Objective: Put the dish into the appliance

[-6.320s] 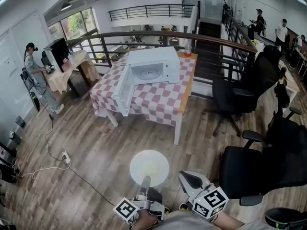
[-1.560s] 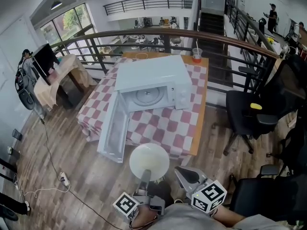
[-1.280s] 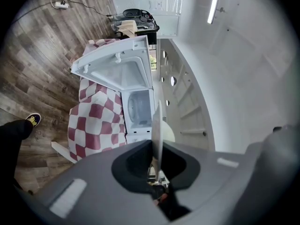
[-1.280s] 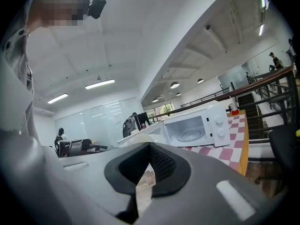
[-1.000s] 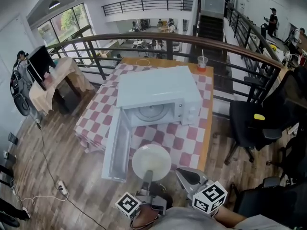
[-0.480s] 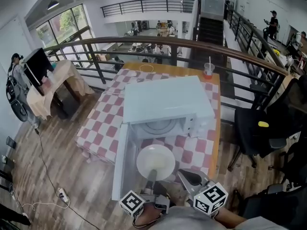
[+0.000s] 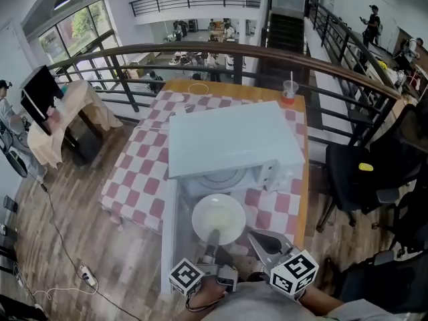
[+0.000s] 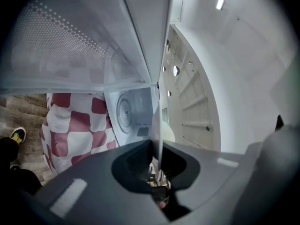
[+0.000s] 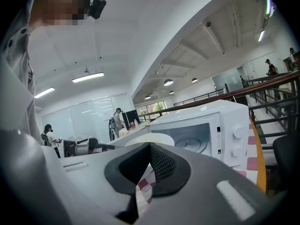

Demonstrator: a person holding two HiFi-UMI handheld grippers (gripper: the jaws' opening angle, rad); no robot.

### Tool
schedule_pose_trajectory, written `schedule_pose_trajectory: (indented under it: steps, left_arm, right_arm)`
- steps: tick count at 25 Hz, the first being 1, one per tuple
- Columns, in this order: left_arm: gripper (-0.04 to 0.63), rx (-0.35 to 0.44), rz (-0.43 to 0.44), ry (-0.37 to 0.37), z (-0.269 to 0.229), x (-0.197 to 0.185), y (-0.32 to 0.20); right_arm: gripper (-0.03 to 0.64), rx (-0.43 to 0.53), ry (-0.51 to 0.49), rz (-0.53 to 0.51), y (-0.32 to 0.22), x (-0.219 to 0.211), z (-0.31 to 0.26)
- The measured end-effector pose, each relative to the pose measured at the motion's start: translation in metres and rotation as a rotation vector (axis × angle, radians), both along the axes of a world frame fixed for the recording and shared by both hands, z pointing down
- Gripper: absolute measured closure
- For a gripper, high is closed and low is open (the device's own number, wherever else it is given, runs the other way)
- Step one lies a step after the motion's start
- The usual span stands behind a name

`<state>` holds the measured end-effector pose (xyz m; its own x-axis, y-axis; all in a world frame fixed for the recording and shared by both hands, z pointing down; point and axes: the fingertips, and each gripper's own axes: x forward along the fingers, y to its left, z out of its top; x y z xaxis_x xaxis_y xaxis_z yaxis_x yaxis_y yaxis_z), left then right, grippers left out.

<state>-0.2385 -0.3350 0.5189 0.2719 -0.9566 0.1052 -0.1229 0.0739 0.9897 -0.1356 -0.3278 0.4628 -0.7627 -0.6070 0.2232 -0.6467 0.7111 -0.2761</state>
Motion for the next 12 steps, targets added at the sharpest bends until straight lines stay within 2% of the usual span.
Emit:
schedule_pose_trajectory:
  steps: [12]
  left_arm:
    - [0.571,-0.038,-0.002,0.021,0.028,0.013,-0.043]
  right_arm:
    - [0.618,-0.031,0.000,0.012,-0.041,0.016,0.008]
